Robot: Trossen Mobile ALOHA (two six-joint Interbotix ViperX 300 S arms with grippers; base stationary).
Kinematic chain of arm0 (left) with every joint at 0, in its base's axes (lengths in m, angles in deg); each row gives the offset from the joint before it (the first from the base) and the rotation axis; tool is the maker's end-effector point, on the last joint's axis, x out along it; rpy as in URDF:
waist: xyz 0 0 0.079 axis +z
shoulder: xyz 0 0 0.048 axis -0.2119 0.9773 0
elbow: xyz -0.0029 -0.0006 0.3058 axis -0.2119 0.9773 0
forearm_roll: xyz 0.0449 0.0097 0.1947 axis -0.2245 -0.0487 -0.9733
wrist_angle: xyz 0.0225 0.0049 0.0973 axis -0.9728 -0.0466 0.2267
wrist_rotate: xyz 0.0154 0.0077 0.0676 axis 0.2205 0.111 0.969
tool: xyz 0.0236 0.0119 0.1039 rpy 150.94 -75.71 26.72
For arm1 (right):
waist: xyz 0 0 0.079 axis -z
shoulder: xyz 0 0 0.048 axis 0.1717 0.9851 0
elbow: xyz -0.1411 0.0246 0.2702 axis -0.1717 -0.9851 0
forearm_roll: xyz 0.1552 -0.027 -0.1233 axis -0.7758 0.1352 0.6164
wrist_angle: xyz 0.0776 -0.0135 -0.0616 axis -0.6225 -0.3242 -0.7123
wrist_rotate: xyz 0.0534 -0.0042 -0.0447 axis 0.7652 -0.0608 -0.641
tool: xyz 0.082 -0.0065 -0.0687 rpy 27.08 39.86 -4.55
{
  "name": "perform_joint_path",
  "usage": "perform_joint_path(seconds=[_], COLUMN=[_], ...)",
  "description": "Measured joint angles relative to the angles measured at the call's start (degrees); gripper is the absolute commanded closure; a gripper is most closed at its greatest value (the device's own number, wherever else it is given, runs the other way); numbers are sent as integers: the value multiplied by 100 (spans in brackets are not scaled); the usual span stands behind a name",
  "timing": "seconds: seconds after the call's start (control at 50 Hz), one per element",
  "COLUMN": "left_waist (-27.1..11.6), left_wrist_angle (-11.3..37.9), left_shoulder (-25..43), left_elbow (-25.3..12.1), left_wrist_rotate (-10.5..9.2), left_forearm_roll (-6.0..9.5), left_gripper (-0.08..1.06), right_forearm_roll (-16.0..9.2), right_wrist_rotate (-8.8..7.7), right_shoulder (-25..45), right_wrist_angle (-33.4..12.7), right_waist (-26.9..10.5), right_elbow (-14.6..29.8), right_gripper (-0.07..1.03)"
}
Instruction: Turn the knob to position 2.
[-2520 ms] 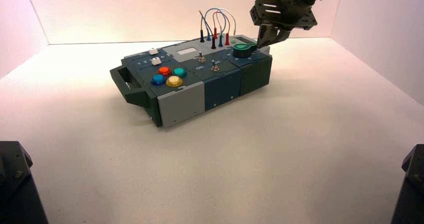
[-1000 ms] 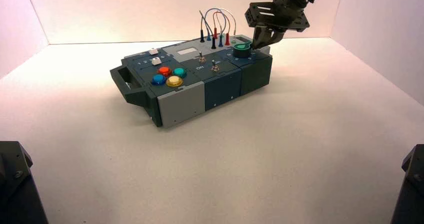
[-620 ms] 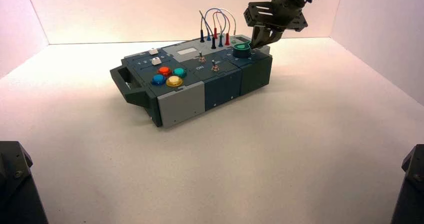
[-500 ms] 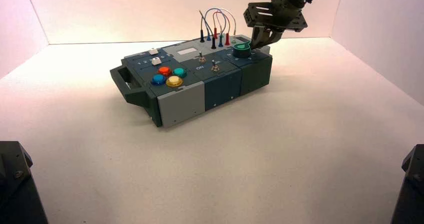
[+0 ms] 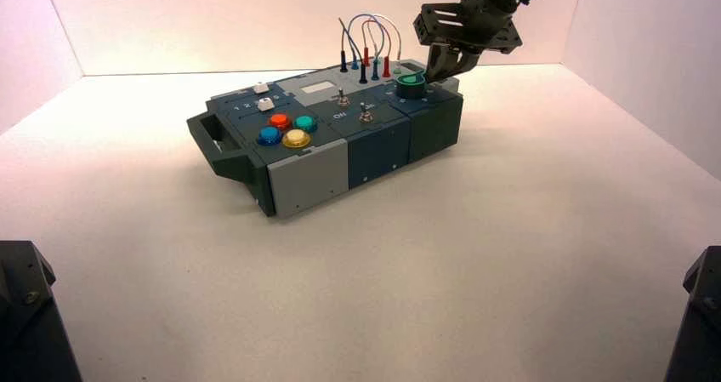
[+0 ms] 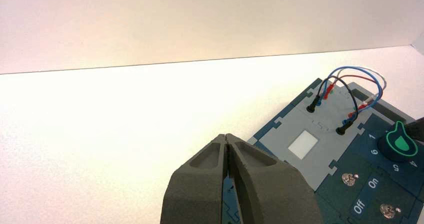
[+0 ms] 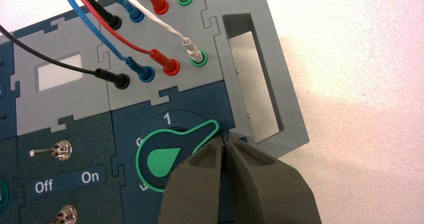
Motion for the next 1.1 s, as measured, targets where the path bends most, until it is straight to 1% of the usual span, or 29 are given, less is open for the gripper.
perform_joint_path(seconds=[0.42,0.68,0.9,1.1], left_waist=[0,-9,-9,0], left_wrist_angle=[0,0,9,9], left_shoulder=[-9,0,-9,0], left_elbow=[0,-9,0,-9], left_wrist_rotate=[0,0,0,0], left_forearm_roll=[0,0,0,0], left_gripper=[101,101,101,101], right_forearm_roll=[26,62,62,62], right_wrist_rotate=[0,0,0,9], right_shoulder=[9,0,-79,-97], right_wrist_angle=[-9,0,9,18], right_waist=[0,88,220,220], right_elbow=[-9,-18,-132,-158], right_gripper=[98,98,98,98])
